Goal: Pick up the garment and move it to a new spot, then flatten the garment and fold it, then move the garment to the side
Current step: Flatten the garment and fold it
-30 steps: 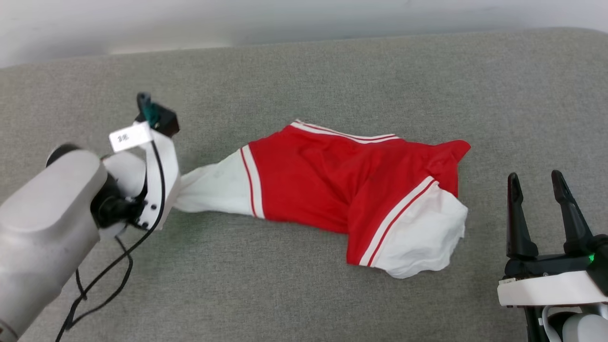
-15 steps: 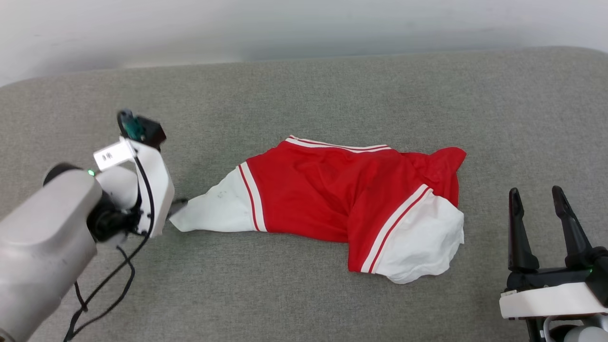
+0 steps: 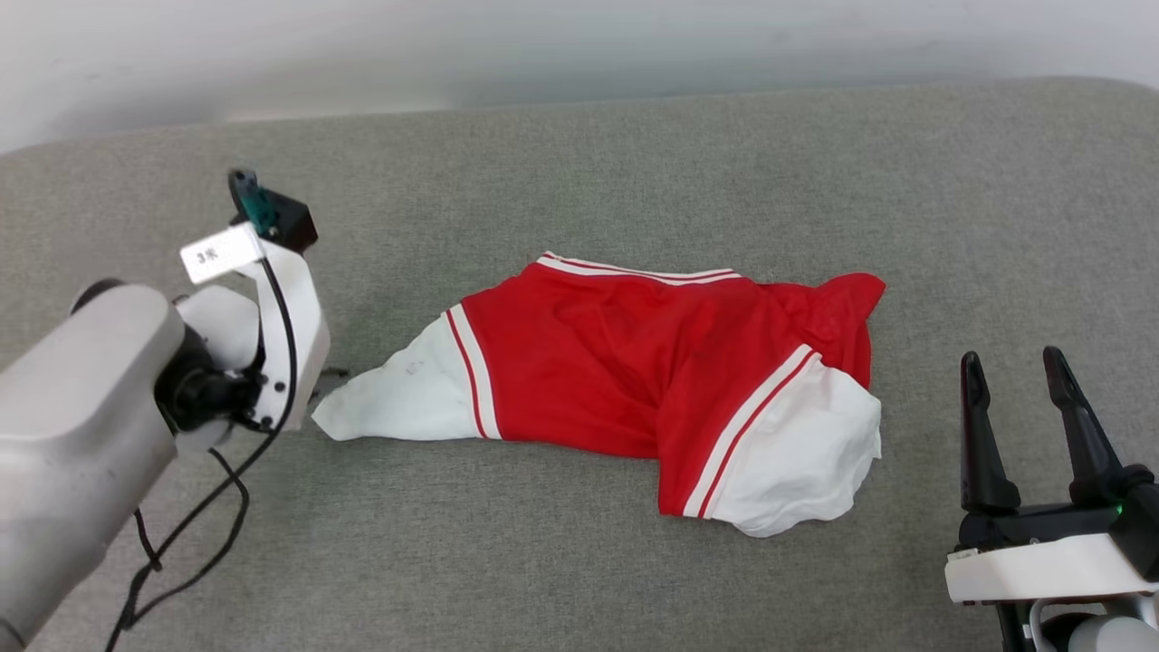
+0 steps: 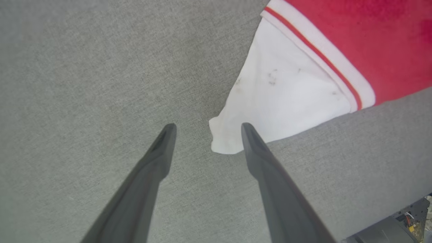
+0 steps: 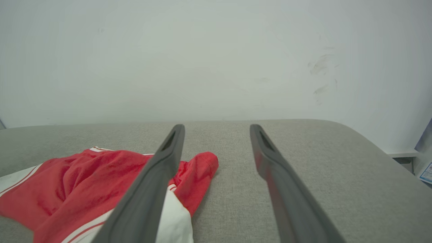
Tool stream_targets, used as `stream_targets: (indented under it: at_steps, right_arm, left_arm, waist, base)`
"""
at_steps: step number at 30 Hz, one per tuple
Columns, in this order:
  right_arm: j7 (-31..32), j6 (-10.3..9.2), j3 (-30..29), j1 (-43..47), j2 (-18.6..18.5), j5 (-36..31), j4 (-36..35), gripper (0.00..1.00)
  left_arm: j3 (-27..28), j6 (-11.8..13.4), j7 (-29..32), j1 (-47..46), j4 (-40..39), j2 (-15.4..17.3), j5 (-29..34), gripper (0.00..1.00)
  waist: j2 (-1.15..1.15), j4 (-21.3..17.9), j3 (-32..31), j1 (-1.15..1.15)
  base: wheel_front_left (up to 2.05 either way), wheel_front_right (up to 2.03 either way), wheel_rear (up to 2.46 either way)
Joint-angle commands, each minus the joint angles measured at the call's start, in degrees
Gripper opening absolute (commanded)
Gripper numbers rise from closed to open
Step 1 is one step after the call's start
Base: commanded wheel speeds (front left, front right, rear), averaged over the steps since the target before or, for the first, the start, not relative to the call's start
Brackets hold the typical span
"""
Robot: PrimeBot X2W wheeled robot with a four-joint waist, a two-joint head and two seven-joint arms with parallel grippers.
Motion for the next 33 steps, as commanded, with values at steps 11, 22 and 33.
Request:
stream_targets:
  at_steps: [11, 22, 33]
  right_arm:
    - [-0.1, -0.02, 0.2, -2.7, 0.1, -0.8, -0.2, 1.0]
    - [-0.1, -0.02, 2.3, -5.7, -3.9, -6.6, -2.3, 1.0]
    - [9.0, -0.03, 17.5, -14.0, -23.1, 2.3, 6.1, 1.0]
  left_arm:
    - [-2.9, -0.1, -1.9, 8.2, 6.8, -4.1, -1.3, 0.0]
    - [-1.1, -1.1, -13.4, 6.3, 2.5, -0.8, 0.6, 0.0]
    - [-1.5, -0.1, -17.3, 8.3, -2.5, 0.7, 2.2, 0.0]
  waist:
    - [0.0, -1.8, 1.9, 0.0]
    - [0.0, -0.4, -1.7, 0.0]
    - [0.0, 0.7, -3.7, 0.0]
  base:
    - [0.0, 0.0, 0.0]
    - [0.0, 0.0, 0.0]
    - [0.0, 0.0, 0.0]
